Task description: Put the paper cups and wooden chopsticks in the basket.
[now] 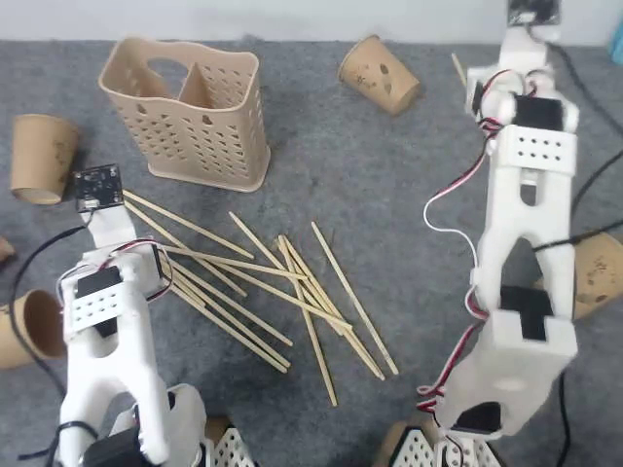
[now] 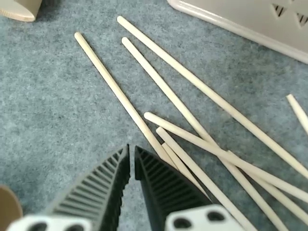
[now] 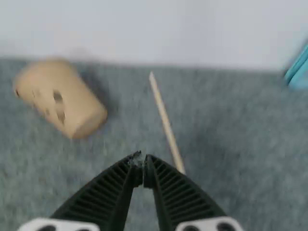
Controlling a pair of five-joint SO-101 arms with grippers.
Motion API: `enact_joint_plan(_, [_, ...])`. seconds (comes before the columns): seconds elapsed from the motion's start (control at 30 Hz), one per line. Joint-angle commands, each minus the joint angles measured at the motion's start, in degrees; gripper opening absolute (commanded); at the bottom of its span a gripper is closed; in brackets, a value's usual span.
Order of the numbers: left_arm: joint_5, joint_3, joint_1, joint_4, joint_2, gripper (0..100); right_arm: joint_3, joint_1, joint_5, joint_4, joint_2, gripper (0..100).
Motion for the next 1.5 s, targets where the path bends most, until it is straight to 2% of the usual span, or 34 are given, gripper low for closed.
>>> enact_joint_plan(0.0, [-0.44, 0.13, 0.18, -1.58, -2.37, 1, -1.76, 2.95, 0.53, -1.80, 4.00, 12.5])
enact_joint_plan(0.17, [-0.44, 0.13, 0.18, -1.58, -2.37, 1, -2.11, 5.67, 10.99, -9.89, 13.85, 12.5])
enact_joint_plan(0.27, [-0.44, 0.13, 0.18, -1.58, -2.37, 1, -5.63, 7.96, 12.48, -12.79, 20.18, 12.8])
enact_joint_plan(0.63, [-0.44, 0.13, 0.18, -1.58, -2.37, 1, -33.49, 8.40, 14.07, -3.03, 44.00, 12.5])
enact_joint_plan(0.7, [-0.44, 0.13, 0.18, -1.58, -2.37, 1, -38.68, 8.40, 14.24, -0.40, 47.78, 8.8])
enact_joint_plan(0.77, [-0.44, 0.13, 0.18, -1.58, -2.37, 1, -43.69, 8.40, 16.62, 2.15, 51.38, 0.2])
enact_joint_plan(0.93, [-0.44, 0.13, 0.18, -1.58, -2.37, 1, -55.47, 8.13, 18.73, 7.25, 58.33, 0.9])
enact_joint_plan(1.07, [-0.44, 0.13, 0.18, -1.58, -2.37, 1, -65.05, 6.29, 19.34, 10.15, 61.23, 0.7])
enact_joint_plan(1.17, [-0.44, 0.13, 0.18, -1.58, -2.37, 1, -69.54, 3.47, 23.03, 11.56, 62.55, 0.7])
enact_joint_plan(1.47, [-0.44, 0.13, 0.18, -1.58, -2.37, 1, -72.53, -4.70, 29.63, 13.05, 63.08, 0.8])
